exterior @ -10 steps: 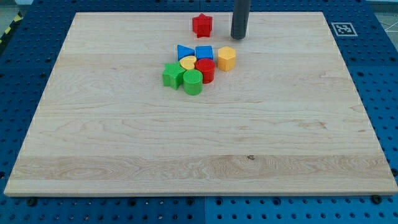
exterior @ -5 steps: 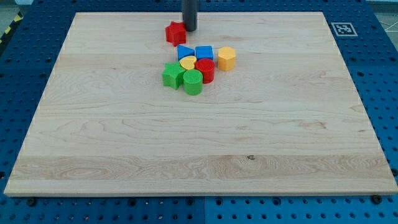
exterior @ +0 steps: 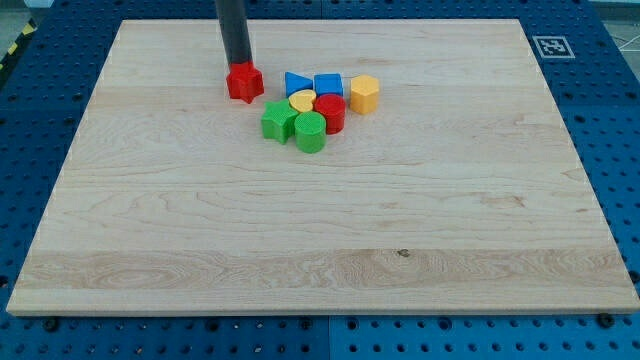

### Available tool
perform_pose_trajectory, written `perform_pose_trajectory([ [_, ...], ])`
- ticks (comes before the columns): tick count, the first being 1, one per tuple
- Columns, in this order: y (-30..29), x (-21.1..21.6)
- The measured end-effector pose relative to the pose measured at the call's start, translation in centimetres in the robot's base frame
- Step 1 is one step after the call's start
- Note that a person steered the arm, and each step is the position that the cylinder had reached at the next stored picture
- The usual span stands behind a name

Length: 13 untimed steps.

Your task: Move red star to green star

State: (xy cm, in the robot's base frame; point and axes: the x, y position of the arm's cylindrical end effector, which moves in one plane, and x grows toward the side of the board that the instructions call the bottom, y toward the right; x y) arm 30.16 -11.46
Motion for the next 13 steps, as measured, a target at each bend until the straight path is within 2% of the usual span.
perform_pose_trajectory([
  [5, -2.1, 5.2],
  [13, -0.3, 4.3],
])
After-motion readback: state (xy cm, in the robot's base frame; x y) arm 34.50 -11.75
